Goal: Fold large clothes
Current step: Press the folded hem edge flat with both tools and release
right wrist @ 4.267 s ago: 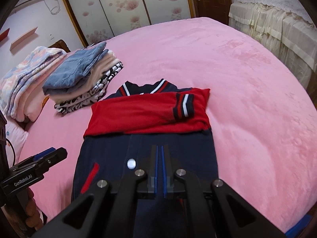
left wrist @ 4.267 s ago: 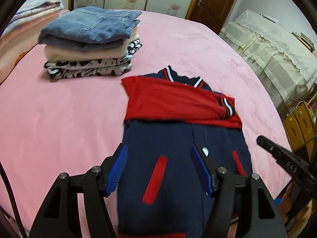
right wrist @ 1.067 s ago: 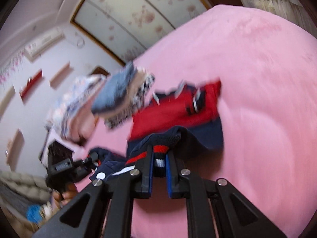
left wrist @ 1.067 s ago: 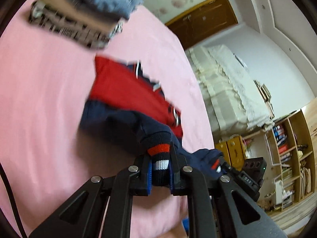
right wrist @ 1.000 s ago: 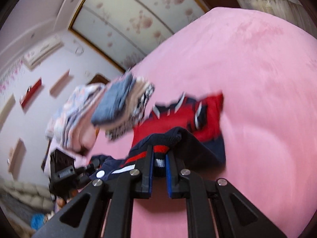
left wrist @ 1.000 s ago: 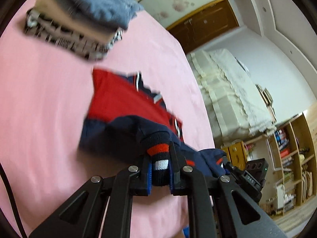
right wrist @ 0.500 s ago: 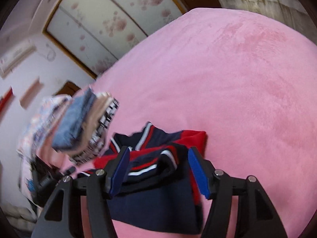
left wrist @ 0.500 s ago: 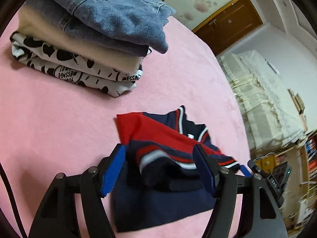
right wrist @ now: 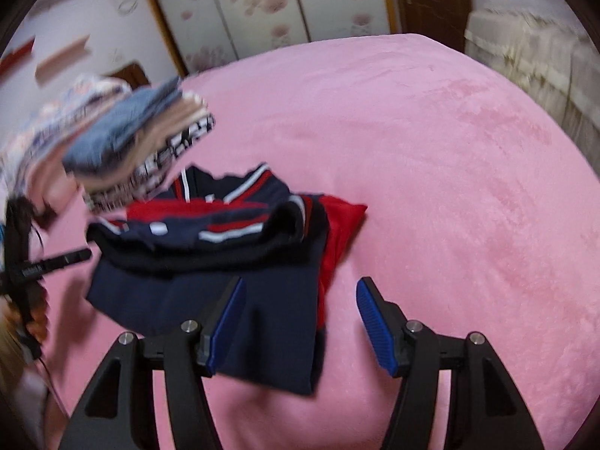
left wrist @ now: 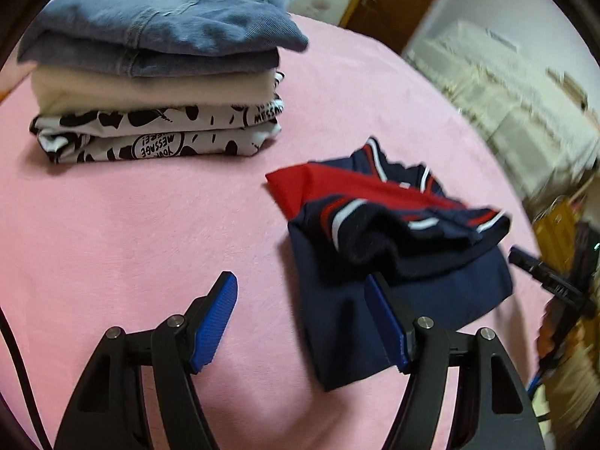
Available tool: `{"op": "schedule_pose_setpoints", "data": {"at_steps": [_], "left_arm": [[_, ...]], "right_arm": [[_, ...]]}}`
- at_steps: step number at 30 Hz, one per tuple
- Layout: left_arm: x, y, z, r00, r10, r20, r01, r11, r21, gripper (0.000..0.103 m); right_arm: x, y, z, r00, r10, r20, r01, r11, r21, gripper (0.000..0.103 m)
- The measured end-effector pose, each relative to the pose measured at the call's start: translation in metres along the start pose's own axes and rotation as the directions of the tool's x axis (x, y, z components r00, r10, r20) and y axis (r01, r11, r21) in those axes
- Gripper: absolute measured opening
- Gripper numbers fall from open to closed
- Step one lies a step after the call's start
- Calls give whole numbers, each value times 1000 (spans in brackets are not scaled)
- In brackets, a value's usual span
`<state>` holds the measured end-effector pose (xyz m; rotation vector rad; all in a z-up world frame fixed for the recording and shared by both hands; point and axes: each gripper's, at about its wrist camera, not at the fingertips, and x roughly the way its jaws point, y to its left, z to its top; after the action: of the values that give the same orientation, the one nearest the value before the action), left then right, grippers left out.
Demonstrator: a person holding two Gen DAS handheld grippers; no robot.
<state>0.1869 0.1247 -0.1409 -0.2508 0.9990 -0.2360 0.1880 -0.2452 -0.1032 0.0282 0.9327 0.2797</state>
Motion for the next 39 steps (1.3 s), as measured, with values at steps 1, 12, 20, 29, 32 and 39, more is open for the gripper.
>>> {"op": "schedule_pose_setpoints", "data": {"at_steps": [1, 12, 20, 29, 32, 39], "left_arm": [[5, -3, 1, 1000, 18, -5, -18, 1000, 14, 68], [36, -28, 45, 994, 80, 69, -87, 989, 117, 23], [49, -11, 64, 998, 9, 68, -11, 1000, 30, 13], [54, 3, 72, 999, -21, 47, 24, 998, -61, 9], [46, -3, 79, 996, -41, 79, 44, 998, -45, 9], [89, -3, 77, 996, 90, -18, -90, 996, -3, 10]], "right_arm": [[2, 2, 2, 1000, -15, -3, 15, 1000, -13, 61], [37, 9, 40, 999, -44, 20, 44, 999, -26, 60], [72, -9, 57, 998, 32, -49, -30, 999, 43, 34], [38, -19, 54, 997, 18, 76, -30, 986, 162, 8], [23, -20, 56, 993, -10, 115, -15, 978, 208, 8], [67, -14, 51, 992, -124, -28, 127, 975, 185, 10]]}}
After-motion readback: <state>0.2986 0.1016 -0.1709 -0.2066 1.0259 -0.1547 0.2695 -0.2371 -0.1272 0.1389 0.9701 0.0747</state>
